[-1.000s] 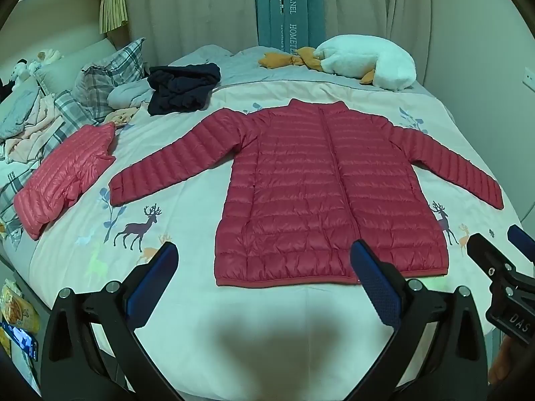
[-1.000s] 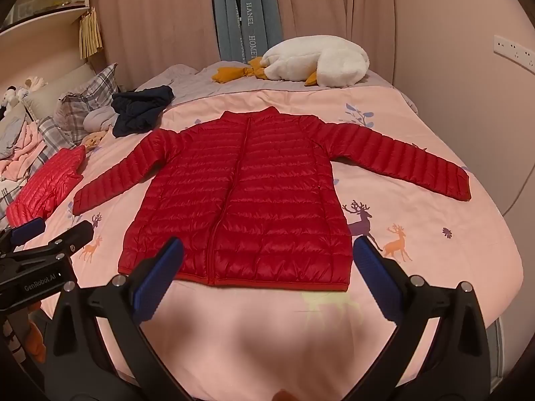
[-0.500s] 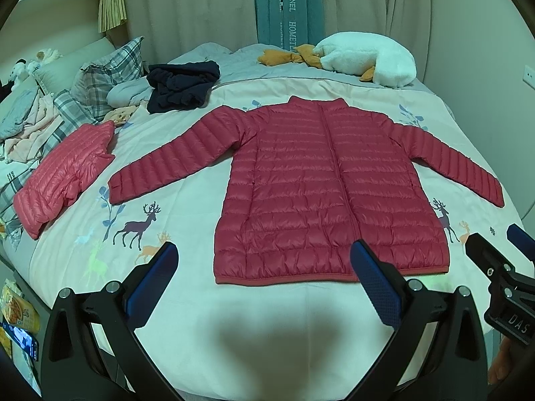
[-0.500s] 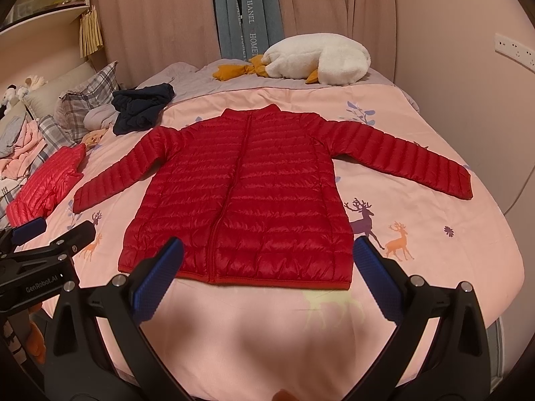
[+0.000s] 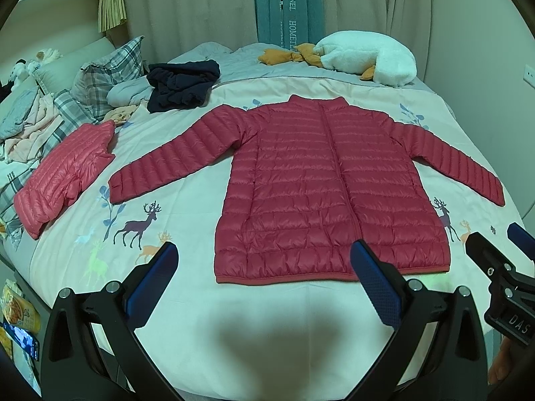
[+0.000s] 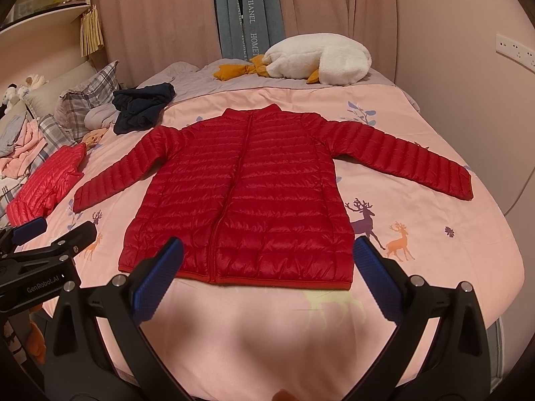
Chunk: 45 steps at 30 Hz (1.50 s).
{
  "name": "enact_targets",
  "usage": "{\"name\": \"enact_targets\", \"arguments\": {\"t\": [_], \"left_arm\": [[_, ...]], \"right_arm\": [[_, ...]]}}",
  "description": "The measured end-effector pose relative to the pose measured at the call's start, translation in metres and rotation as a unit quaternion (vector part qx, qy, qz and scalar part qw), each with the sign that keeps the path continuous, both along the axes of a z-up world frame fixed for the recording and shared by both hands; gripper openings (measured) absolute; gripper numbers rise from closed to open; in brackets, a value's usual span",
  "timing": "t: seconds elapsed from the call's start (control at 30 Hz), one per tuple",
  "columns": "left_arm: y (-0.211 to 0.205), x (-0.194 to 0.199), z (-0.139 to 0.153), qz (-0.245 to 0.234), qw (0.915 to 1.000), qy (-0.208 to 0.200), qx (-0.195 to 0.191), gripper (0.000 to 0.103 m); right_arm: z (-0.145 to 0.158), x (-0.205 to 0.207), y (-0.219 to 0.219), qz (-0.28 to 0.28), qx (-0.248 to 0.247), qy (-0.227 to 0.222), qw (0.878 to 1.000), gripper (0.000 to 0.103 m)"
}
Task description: Fold large clothes
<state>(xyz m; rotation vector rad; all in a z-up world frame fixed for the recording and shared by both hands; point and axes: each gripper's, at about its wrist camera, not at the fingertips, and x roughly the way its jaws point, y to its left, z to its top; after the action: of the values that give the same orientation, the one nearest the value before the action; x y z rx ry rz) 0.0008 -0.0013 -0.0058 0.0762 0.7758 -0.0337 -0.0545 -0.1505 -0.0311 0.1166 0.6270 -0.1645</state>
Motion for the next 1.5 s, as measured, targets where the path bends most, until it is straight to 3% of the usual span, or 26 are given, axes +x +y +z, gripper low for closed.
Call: {"name": "enact_targets", "arguments": {"t": [1.37,1.5], "left_arm": [[0.001,-0.001,-0.002,0.0,1.0,0.002,0.002,0.102],[0.005,0.0,-0.01,-0.001,0.9999,0.005,-0.009,0.102]], "right_arm": [[0.002,-0.001,-0.001,0.001,0.002,0.002,1.0,0.101],[-0.01,0.002,0.0,0.005,0.013,0.002,1.0,0.101]]}}
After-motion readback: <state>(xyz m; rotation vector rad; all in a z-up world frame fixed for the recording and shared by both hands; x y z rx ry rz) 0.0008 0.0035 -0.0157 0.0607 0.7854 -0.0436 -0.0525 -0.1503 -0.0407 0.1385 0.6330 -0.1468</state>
